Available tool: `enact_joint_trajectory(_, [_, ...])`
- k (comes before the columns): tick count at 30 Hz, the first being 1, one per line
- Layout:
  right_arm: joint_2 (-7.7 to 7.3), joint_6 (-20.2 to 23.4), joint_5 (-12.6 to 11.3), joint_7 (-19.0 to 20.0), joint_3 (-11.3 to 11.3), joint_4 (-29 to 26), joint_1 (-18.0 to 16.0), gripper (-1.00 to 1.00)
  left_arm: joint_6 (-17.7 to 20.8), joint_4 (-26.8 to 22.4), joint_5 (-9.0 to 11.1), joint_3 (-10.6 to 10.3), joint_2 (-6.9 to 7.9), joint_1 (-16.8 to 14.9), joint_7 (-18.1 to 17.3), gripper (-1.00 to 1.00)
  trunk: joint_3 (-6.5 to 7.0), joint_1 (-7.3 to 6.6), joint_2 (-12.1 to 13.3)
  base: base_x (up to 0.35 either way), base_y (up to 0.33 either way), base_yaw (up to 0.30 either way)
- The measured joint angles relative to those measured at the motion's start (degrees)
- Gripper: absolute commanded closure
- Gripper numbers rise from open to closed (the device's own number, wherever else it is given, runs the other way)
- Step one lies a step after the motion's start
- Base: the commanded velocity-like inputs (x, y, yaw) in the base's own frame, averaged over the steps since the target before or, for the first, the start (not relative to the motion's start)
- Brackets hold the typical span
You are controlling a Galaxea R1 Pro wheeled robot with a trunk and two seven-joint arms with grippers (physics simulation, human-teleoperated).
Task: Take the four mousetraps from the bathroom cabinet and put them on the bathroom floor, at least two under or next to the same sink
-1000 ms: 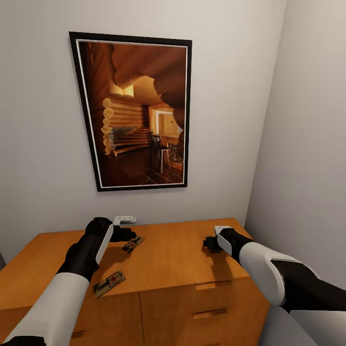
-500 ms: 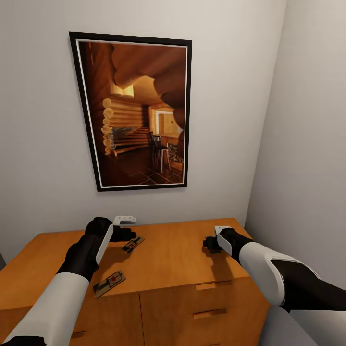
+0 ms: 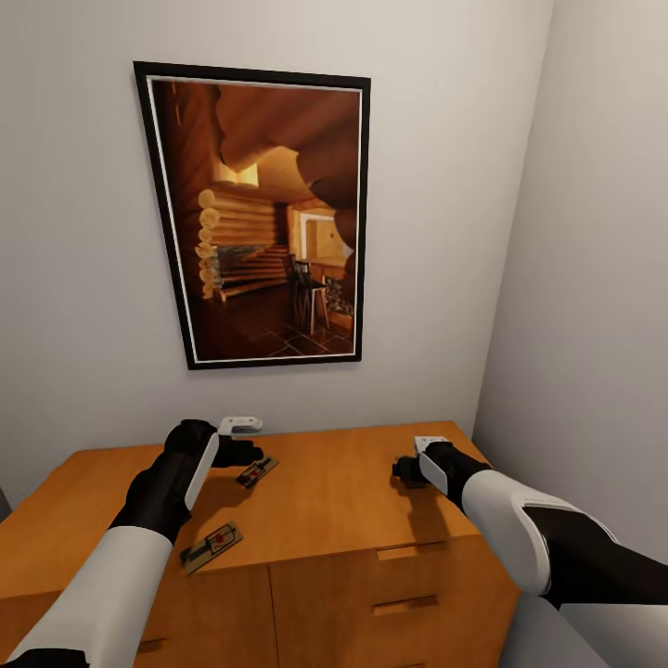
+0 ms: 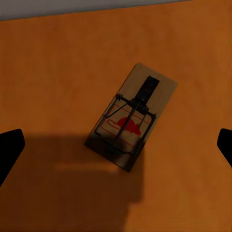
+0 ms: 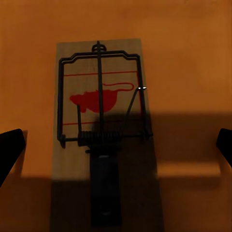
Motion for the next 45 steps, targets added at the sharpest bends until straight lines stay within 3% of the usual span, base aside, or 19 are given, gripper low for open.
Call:
enact_joint_trajectory(4, [0.00, -0.04, -0.05, -0.01, 0.07, -0.04, 0.03, -1.00, -0.02, 0.00, 0.00, 0.00, 0.00, 0.01, 0.00, -1.00, 0.00, 0.00, 0.00, 0.000, 0.000, 0.000])
enact_joint_trajectory(5, [0.00, -0.03, -0.05, 0.00, 0.08, -0.05, 0.04, 1.00, -0.02, 0.00, 0.00, 0.00, 0.00, 0.00, 0.00, -1.00, 0.00, 0.00, 0.00, 0.000, 0.000, 0.000])
enact_joint_trajectory(37, [-0.23, -0.71, 1.08, 0.45, 0.67, 0.08, 0.03, 1.00, -0.02, -0.01, -0.03, 0.00, 0.08, -0.01, 0.00, -1.00, 0.00, 0.00, 0.00, 0.000, 0.000, 0.000])
enact_joint_trajectory(38, [-0.75, 10.29, 0.41, 1.68, 0.46, -7.78, 0.03, 1.00, -0.02, -0.01, 0.02, 0.01, 0.01, -0.01, -0.02, -1.00, -0.02, 0.01, 0.02, 0.000, 0.000, 0.000])
enact_joint_trajectory(39, [-1.17, 11.81, 0.42, 1.75, 0.50, -17.40, 0.00, 1.00, -0.03, 0.00, 0.00, 0.01, 0.00, 0.02, -0.04, -1.00, 0.00, 0.01, 0.02, 0.000, 0.000, 0.000])
enact_joint_trajectory(45, [-1.92, 13.10, 0.25, 2.36, 0.44, -20.28, 0.02, 1.00, -0.03, -0.01, 0.00, 0.01, 0.00, 0.03, -0.08, -1.00, -0.01, 0.01, 0.01, 0.000, 0.000, 0.000])
